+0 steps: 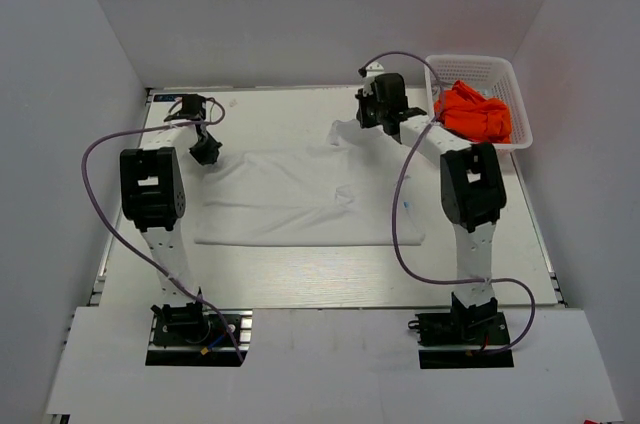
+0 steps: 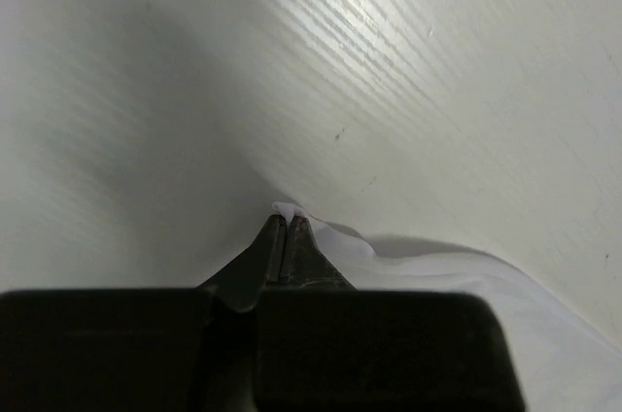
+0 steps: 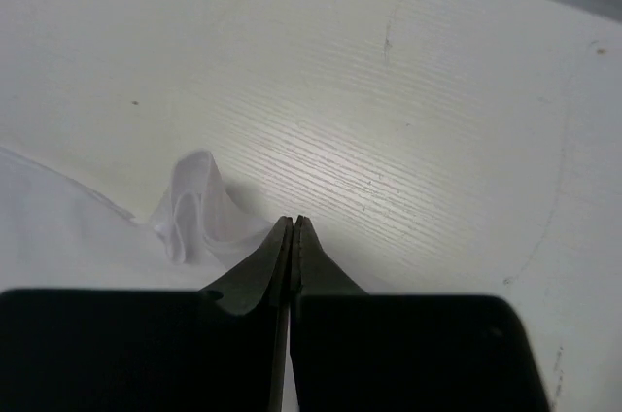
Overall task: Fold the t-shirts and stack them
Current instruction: Grap the side of the flattened tshirt furthest away from the robot with both arms, then fold the other side of the tshirt into a rectangle, then rotate the tshirt 90 degrees
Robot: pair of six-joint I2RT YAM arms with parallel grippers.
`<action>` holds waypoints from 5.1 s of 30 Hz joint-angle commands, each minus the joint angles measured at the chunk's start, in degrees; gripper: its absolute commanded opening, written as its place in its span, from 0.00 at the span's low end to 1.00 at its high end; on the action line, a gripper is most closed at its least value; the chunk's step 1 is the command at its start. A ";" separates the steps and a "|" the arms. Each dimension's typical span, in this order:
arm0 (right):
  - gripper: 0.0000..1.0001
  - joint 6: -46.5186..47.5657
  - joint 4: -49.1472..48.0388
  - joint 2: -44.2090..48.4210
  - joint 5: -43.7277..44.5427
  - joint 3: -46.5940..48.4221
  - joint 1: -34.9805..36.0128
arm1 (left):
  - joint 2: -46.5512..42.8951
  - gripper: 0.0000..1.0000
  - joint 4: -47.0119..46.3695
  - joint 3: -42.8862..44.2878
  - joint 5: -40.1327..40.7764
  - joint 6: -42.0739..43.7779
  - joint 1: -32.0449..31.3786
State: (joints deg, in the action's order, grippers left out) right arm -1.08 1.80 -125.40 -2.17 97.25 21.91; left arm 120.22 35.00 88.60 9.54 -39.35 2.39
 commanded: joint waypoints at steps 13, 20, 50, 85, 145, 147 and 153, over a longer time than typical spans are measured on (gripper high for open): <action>0.00 -0.06 -11.82 25.02 -2.66 -24.37 0.85 | -23.62 0.00 -8.81 -15.81 2.05 1.73 -0.81; 0.00 -1.29 -11.65 34.95 -2.13 -34.93 1.03 | -28.72 0.00 -12.58 -23.73 0.22 4.27 -0.81; 0.00 -2.35 -4.71 52.45 -2.39 -54.54 3.05 | -38.74 0.00 -25.25 -37.52 -1.99 16.77 -0.81; 0.90 -31.00 5.48 38.32 -2.67 -53.14 3.93 | -29.43 1.00 -12.96 -39.55 -8.85 -3.44 -5.82; 0.90 -15.35 10.68 19.85 -6.61 -27.55 14.03 | -55.01 1.00 6.05 -41.49 26.24 -22.35 -52.68; 0.90 -14.65 11.20 17.84 -6.62 -27.21 13.86 | -54.13 1.00 3.16 -40.97 25.09 -18.75 -49.51; 0.90 -15.00 14.28 8.79 -3.54 -18.62 12.37 | -48.26 1.00 -3.98 -39.82 13.24 -9.27 -39.42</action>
State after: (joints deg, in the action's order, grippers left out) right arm -15.09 15.53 -111.68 -7.70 74.28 35.48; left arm 69.49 36.03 46.76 29.17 -54.98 -41.15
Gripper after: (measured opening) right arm 0.904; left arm 0.997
